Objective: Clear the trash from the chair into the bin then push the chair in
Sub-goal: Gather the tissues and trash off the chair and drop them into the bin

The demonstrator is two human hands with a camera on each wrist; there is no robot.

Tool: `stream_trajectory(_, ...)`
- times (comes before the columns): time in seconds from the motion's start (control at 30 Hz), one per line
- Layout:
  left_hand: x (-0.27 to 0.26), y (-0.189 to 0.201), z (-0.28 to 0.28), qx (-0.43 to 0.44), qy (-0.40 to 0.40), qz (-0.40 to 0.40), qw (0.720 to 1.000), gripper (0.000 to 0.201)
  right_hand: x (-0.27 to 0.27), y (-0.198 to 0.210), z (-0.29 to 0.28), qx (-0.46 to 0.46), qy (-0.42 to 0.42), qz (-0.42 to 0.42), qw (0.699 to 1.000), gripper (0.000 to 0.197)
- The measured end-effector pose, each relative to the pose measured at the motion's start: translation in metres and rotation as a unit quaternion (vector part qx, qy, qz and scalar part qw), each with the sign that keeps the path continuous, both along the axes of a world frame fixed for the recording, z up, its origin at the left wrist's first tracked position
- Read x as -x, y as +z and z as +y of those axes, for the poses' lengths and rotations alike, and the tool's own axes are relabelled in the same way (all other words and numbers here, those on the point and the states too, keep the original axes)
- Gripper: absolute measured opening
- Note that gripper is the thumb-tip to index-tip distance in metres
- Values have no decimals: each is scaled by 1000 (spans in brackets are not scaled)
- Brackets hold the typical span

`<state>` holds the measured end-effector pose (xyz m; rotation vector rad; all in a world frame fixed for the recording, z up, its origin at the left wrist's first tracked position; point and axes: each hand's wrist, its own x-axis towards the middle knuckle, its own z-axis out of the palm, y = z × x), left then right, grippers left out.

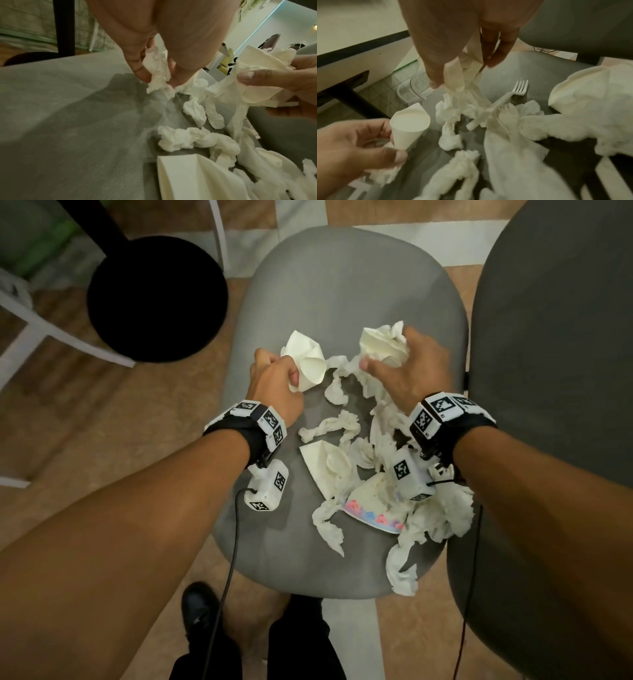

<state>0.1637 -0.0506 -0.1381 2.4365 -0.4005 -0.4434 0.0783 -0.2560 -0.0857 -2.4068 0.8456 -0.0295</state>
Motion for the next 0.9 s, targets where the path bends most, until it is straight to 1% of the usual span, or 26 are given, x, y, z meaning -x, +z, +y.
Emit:
stream_trajectory(0.2,5,13,37,52,33,11,998,21,-6,22,32,-84,-71,-84,990,43)
stream_trajectory(0.37,15,22,79,87,50,4,995,20,-10,44,66,-123,-86,-167,974,41)
stream_trajectory(0.5,23,22,115,91,66,14,994,22,-15,60,100,-142,-79,-210,964,34)
stream_trajectory(0.57,26,22,130,91,73,18,993,22,-18,63,125,-174,-69,-211,959,32)
stream_trajectory(0.67,33,22,154,79,73,27,994,21,-20,57,173,-234,-48,-184,953,30)
stream_trajectory(0.73,39,24,173,69,79,28,994,20,-20,48,209,-271,-42,-157,949,27)
stream_trajectory(0.83,52,18,212,52,120,46,990,18,-16,28,266,-325,-36,-122,937,17)
stream_trajectory(0.9,66,4,245,25,148,71,986,19,-13,9,302,-345,-26,-93,934,22)
